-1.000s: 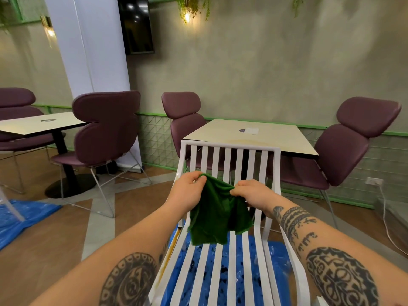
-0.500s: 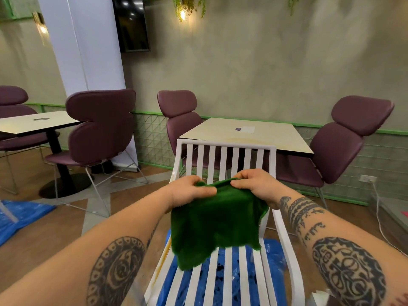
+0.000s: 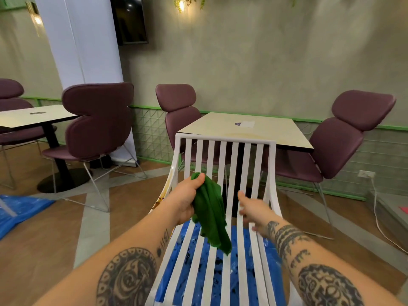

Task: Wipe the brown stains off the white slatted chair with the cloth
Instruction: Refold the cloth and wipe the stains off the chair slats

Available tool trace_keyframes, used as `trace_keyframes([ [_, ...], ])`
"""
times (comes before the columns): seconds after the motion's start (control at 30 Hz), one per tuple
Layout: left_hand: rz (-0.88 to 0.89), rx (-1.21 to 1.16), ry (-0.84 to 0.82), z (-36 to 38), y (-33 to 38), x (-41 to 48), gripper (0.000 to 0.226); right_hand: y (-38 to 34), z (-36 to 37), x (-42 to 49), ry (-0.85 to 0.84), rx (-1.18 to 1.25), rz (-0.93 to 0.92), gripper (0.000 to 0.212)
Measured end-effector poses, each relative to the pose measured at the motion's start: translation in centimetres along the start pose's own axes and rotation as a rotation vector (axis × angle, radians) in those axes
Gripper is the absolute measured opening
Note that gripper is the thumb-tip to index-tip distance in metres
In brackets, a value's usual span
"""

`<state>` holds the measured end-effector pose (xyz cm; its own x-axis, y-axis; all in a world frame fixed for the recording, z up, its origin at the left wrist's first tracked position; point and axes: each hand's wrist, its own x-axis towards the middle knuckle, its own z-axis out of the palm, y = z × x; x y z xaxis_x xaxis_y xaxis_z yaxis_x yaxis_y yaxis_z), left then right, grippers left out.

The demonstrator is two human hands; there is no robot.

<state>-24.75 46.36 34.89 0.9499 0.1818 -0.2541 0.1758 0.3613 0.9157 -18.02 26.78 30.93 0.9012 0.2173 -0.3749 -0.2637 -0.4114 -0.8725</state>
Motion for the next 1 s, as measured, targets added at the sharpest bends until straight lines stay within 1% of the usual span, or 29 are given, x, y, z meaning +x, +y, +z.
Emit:
trace_keyframes([
  [0.03,-0.012,-0.054,0.025,0.0,-0.5,0.2,0.037,1.3,0.7,-0.1,-0.098,0.023,0.136,0.085],
  [0.1,-0.027,-0.131,0.052,0.1,-1.4,0.3,0.034,3.1,2.3,-0.3,-0.285,0.124,0.276,0.107],
  [0.13,-0.027,-0.154,0.054,0.0,-1.6,0.2,0.032,3.6,3.2,-0.3,-0.346,0.188,0.287,0.109],
  [0.17,-0.026,-0.165,0.048,-0.1,-1.9,0.1,0.032,3.7,3.9,-0.3,-0.365,0.271,0.263,0.104],
  [0.2,-0.028,-0.17,0.035,-0.2,-2.1,0.0,0.032,3.4,4.5,-0.6,-0.344,0.367,0.219,0.092],
  [0.27,-0.038,-0.163,0.001,-0.9,-2.3,-0.1,0.036,2.4,5.0,-0.8,-0.246,0.497,0.074,0.057],
  [0.3,-0.038,-0.153,-0.012,-1.4,-2.3,-0.1,0.037,1.8,5.0,-0.7,-0.196,0.499,0.016,0.045],
  [0.33,-0.035,-0.14,-0.017,-1.9,-2.1,-0.2,0.036,1.2,4.8,-0.8,-0.151,0.467,-0.022,0.038],
  [0.4,-0.027,-0.102,0.017,-2.8,-1.8,-0.2,0.034,0.3,3.7,0.1,-0.048,0.42,-0.063,0.035],
  [0.5,-0.015,-0.008,0.084,-3.9,-1.4,-0.2,0.03,-1.1,2.3,0.9,0.055,0.374,-0.094,0.045],
  [0.57,-0.014,0.015,0.081,-4.3,-1.4,-0.3,0.024,-2.2,1.8,0.6,0.115,0.273,-0.157,0.039],
  [0.63,-0.015,-0.003,0.066,-4.4,-1.6,-0.4,0.024,-3.4,1.5,0.4,0.169,0.287,-0.224,0.034],
  [0.7,0.011,-0.042,0.079,-4.0,-1.7,-0.3,0.026,-4.4,1.2,0.3,0.09,0.498,-0.205,0.035],
  [0.77,0.039,-0.121,0.102,-3.4,-1.7,-0.2,0.021,-4.9,1.0,0.0,-0.082,0.7,-0.161,0.048],
  [0.8,0.046,-0.164,0.107,-3.0,-1.6,-0.2,0.018,-4.6,1.0,0.0,-0.144,0.709,-0.133,0.058],
  [0.83,0.051,-0.198,0.11,-2.8,-1.6,-0.1,0.015,-4.0,1.2,-0.1,-0.22,0.689,-0.094,0.063],
  [0.9,0.056,-0.224,0.121,-2.6,-1.6,-0.1,0.015,-2.6,1.7,-0.7,-0.317,0.6,0.06,0.054],
  [0.93,0.055,-0.214,0.129,-2.5,-1.6,-0.1,0.016,-1.9,1.8,-1.0,-0.333,0.546,0.132,0.049],
  [1.0,0.056,-0.178,0.144,-2.7,-1.8,-0.3,0.02,-0.7,1.6,-0.8,-0.351,0.473,0.206,0.034],
])
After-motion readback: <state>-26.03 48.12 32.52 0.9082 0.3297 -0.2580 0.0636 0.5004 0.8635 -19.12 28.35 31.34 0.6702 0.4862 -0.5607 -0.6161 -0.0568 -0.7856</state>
